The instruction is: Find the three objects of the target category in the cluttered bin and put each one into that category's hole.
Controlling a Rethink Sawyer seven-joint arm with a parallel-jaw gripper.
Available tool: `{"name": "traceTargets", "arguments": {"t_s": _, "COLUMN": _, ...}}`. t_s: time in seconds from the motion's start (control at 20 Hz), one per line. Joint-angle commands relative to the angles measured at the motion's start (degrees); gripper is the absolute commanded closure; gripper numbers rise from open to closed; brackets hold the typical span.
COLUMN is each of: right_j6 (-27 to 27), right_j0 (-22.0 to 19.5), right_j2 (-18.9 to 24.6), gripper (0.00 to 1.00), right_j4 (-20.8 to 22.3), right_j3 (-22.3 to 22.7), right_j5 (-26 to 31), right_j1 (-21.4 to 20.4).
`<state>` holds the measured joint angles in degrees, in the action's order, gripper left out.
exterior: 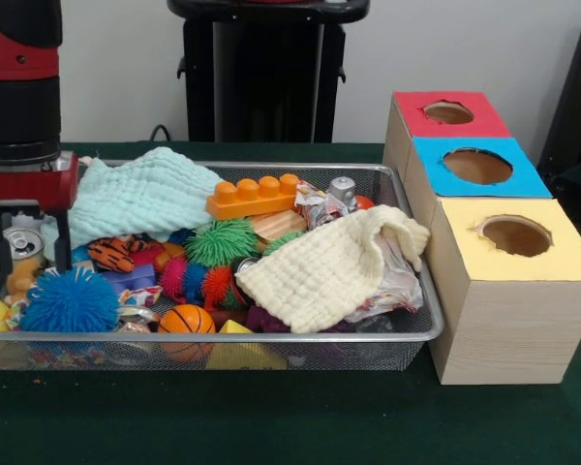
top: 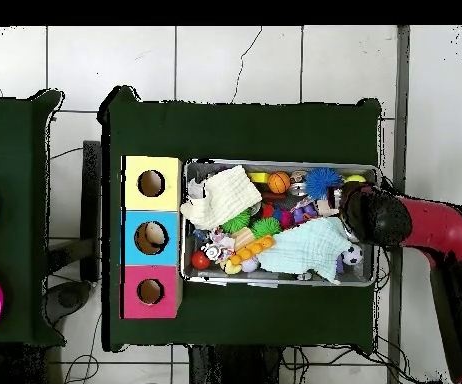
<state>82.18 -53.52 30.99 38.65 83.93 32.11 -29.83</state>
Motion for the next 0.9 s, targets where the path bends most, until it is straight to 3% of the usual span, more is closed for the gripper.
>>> {"name": "traceTargets", "arguments": {"t_s": 0.05, "right_j6": -7.76, "right_j0": -0.07, "right_j2": 0.42, "gripper": 0.00, "right_j4": 6.29, "right_j3": 4.40, "right_j5": -3.90, "right_j1": 4.74}}
{"name": "traceTargets", "arguments": {"t_s": 0.25, "right_j6": -5.52, "right_j0": 1.38, "right_j2": -1.90, "gripper": 0.00, "right_j4": 7.64, "right_j3": 3.22, "right_j5": -3.83, "right_j1": 5.68}}
{"name": "traceTargets", "arguments": {"t_s": 0.9, "right_j6": -9.81, "right_j0": -0.86, "right_j2": 1.68, "gripper": 0.00, "right_j4": 6.26, "right_j3": 1.65, "right_j5": 0.35, "right_j1": 4.19}}
